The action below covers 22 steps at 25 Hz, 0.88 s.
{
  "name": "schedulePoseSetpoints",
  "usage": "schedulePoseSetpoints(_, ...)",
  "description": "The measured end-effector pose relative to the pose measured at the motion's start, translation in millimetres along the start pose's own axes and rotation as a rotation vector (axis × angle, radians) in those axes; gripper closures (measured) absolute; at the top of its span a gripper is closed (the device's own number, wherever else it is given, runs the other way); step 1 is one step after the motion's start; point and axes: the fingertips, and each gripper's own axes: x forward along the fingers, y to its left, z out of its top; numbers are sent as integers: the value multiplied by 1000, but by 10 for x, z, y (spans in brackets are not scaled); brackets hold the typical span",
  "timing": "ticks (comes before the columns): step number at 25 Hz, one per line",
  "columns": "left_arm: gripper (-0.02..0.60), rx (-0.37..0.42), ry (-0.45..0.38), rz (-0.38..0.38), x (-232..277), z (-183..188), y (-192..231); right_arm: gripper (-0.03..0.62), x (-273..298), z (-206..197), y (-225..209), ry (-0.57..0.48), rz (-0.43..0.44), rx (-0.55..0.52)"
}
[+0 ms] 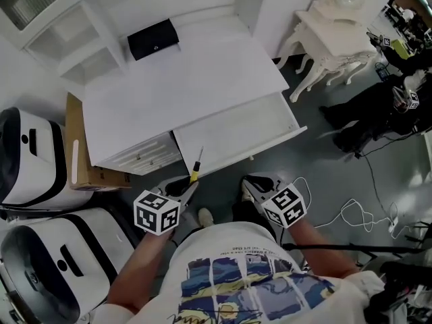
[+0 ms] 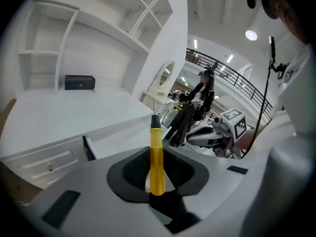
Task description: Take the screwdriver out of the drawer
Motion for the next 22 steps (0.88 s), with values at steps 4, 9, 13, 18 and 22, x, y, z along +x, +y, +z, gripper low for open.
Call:
schedulePoseSetpoints(4,491,18,-17,-20,-170,-78,-90,549,8,-34,180,-9,-9,0)
schedulePoseSetpoints(9,491,19,-27,-45,-340,-213,-179,553,12,-94,403,-14,-10,4)
schedulePoseSetpoints(13,491,28,-31,-46,-441,-277,-193,556,27,-130,540,-13,-8,4)
schedulePoseSetpoints(18,491,51,-35,-39,-492,-301,-198,560,28,-85,611,-21,-11,-14)
schedulePoseSetpoints(22,491,57,-43,-35,-548,-302,-196,563,52,-60,660,-19,-8,-27)
